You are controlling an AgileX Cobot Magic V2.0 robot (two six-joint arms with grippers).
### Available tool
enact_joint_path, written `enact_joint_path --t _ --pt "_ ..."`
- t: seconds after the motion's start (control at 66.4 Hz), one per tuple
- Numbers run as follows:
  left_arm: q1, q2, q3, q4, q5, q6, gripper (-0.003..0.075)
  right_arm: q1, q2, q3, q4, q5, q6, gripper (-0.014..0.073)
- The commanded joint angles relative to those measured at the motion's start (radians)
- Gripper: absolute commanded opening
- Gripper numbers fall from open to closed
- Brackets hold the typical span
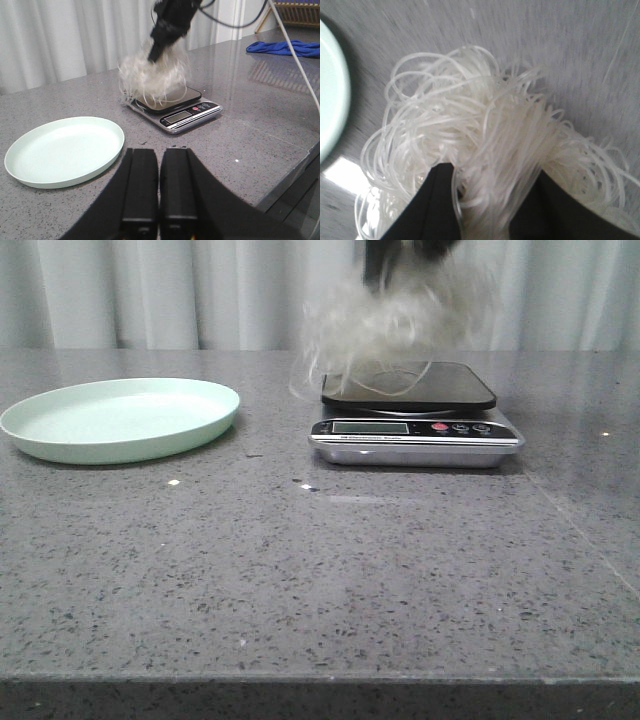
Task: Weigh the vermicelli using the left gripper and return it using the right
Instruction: 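Carry the vermicelli with the right gripper back onto the green plate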
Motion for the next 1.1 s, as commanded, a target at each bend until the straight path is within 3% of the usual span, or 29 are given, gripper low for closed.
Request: enact_joint_path --t 0.0,0.391,0.647,0.738,0.843,0.934,1.084 --pt "0.004 0.013 -0.024 -0.009 -0.076 -0.009 0.0128 0.044 -0.079 -0.127 0.021 -0.052 -0.001 0.022" --pt "0.004 0.013 -0.024 -0.009 -0.076 -0.009 0.0128 0.263 0.064 -0.223 0.076 -0.185 -0.013 0.022" --pt "0.004 0.013 -0.024 -0.009 -0.076 -0.009 0.0128 0.279 0.198 -0.223 0.098 -0.213 -0.012 0.0227" --pt "0.004 0.013 -0.024 -0.009 -0.076 -0.009 0.0128 0.279 0.225 -0.223 0.12 -0.207 -0.012 0.0297" --pt "0.004 0.013 -0.024 -0.009 -0.076 -0.009 0.0128 0.279 0.241 -0.223 0.133 -0.202 -0.012 0.0504" --pt "0.004 0.013 -0.024 -0.009 -0.076 -0.009 0.0128 0.279 0.241 -0.224 0.128 -0.203 -0.012 0.0626" --pt "0.004 0.013 -0.024 -0.009 -0.076 -0.009 0.0128 0.273 0.208 -0.278 0.067 -0.181 -0.012 0.0599"
